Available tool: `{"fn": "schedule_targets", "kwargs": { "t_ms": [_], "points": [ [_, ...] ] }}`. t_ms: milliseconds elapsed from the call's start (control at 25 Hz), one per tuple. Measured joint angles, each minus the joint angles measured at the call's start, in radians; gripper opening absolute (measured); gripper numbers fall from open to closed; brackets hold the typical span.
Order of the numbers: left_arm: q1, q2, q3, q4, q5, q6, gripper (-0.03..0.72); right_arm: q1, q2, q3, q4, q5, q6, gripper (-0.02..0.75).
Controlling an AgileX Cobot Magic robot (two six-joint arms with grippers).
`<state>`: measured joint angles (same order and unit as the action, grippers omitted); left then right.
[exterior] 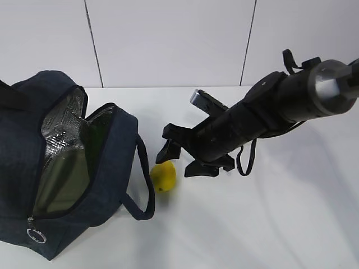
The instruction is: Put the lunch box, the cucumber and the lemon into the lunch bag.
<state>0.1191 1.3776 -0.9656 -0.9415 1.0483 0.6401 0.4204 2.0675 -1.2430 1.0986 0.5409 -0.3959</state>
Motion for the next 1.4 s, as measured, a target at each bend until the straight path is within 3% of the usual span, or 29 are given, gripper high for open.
{"fn": "schedule_targets", "kwargs": {
  "t_ms": [760, 1400],
  "points": [
    [0.0, 0.0, 0.0, 0.0, 0.0, 0.0, 0.001, 0.0, 0.044, 0.0, 0.142, 0.016, -0.118, 0.554],
    [0.0, 0.0, 0.0, 0.0, 0.0, 0.0, 0.001, 0.0, 0.049, -0.002, 0.16, 0.002, -0.202, 0.554]
  ]
}}
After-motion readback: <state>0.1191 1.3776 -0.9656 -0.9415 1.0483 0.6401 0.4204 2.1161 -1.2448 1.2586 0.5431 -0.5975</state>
